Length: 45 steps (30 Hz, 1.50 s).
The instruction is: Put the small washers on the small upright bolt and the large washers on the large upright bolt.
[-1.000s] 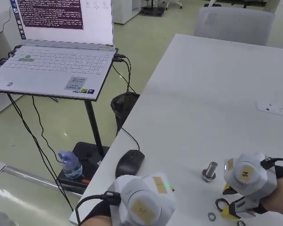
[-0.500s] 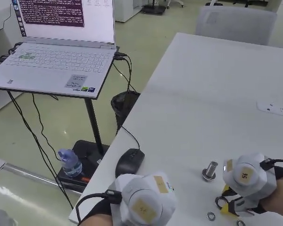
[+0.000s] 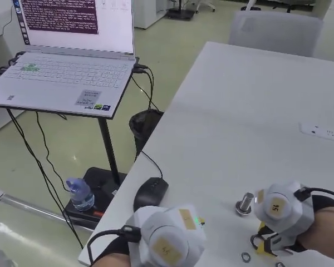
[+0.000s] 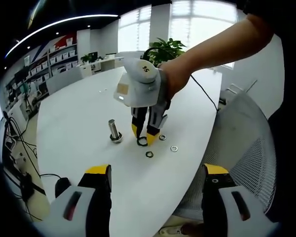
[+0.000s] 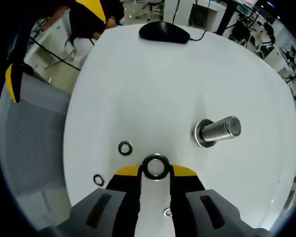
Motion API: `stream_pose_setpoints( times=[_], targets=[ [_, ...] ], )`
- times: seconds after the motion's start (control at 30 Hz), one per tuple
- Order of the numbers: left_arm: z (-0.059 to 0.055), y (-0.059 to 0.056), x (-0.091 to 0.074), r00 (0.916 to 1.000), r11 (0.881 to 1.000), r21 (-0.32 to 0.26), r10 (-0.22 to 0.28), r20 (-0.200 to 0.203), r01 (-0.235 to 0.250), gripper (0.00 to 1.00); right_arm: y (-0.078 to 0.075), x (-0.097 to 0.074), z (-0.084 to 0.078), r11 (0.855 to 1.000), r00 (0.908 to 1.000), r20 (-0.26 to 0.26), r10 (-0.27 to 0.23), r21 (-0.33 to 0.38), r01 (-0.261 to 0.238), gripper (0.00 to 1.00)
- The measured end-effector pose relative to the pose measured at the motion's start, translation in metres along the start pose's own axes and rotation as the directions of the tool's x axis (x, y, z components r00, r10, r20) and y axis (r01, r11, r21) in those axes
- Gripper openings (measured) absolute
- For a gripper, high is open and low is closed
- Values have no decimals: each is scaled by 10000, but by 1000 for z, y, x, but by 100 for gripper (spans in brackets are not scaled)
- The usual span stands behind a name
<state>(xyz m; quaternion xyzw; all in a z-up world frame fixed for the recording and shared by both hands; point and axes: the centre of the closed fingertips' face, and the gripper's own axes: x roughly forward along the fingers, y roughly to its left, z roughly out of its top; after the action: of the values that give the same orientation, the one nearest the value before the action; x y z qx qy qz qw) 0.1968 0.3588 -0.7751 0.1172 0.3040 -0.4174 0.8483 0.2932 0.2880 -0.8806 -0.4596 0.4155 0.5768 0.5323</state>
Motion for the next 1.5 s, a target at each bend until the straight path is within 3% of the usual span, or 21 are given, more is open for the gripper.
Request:
stream_pose_setpoints(
  times=[0.53, 0.9, 1.17, 1.5],
  targets=[
    [-6, -6, -2, 9998, 10000, -22, 5, -192, -6, 73, 1, -5, 1, 9991, 9999, 119, -38, 426, 33, 22],
    [-4, -6, -4, 9998, 10000, 69, 27, -190, -25, 72, -6, -33, 2, 9958, 9997, 247, -67, 914, 44, 22],
    [-2, -6, -7, 9999, 9999, 138, 97, -120, -95, 71, -19, -58, 13, 9927, 9984, 459, -321, 1177, 265, 22],
    [-3, -6, -10, 9996, 9996, 238, 127, -265, -121, 71, -34, -75, 23, 9902, 9963, 626, -581, 1309, 495, 22]
  ],
)
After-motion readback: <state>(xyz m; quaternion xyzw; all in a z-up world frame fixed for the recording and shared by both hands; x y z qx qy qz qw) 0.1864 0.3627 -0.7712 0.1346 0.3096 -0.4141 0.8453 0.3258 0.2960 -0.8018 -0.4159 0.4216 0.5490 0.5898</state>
